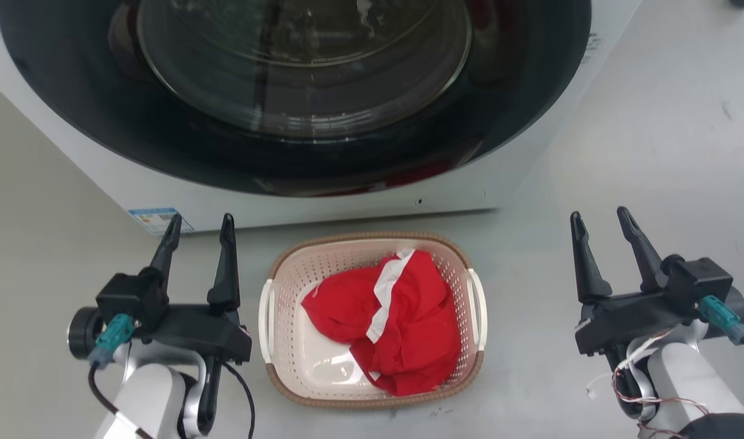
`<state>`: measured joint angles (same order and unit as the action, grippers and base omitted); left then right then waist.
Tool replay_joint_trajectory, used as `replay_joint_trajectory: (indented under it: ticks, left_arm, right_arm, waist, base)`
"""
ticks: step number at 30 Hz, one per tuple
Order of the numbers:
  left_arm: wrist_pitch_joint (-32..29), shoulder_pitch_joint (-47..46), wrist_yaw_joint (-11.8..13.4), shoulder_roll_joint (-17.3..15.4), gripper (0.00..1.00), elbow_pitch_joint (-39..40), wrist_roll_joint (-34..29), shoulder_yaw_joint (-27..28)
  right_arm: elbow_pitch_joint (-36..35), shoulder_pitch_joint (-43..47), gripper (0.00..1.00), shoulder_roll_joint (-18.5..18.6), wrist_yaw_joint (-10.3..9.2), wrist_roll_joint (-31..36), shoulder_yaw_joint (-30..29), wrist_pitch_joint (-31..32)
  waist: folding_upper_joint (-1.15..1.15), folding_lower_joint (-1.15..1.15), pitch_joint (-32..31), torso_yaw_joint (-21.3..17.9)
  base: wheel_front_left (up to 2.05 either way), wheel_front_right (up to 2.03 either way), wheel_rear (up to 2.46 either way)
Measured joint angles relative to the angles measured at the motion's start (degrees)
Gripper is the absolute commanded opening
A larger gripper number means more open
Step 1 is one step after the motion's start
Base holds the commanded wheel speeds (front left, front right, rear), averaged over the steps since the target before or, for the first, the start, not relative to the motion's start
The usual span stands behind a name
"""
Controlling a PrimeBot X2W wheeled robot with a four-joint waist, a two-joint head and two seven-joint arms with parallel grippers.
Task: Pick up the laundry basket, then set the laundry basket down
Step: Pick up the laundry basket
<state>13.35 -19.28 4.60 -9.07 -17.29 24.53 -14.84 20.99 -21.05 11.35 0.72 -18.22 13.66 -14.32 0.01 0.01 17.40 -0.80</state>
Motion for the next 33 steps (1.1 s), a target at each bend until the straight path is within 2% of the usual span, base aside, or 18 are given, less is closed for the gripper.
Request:
replay_joint_trajectory:
  ticks: [17, 25, 33]
  left_arm:
    - [-3.9, -12.5, -0.6, 0.9, 1.0, -4.5, 0.6, 0.1]
    - [-7.3, -19.7, -1.7, 1.6, 1.0, -12.0, 1.7, 0.5]
    - [-10.3, -23.2, -2.8, 2.4, 1.0, -20.1, 3.5, 0.5]
  right_arm:
    - [6.0, -13.3, 1.0, -0.7, 1.58, -0.1, -0.1, 0.1]
    - [12.6, -21.8, 1.0, -2.0, 3.07, -0.1, 1.4, 1.3]
    - [20.5, -26.6, 1.0, -3.6, 4.31, -0.1, 3.3, 2.7]
  waist:
    - [0.0, 0.0, 14.3, -0.5]
    - [0.01, 0.0, 20.6, -0.4]
    - [0.01, 0.0, 25.2, -0.2]
  base:
    - [0.0, 0.0, 0.0]
    - [0.0, 0.0, 0.0]
    - [0.0, 0.0, 0.0]
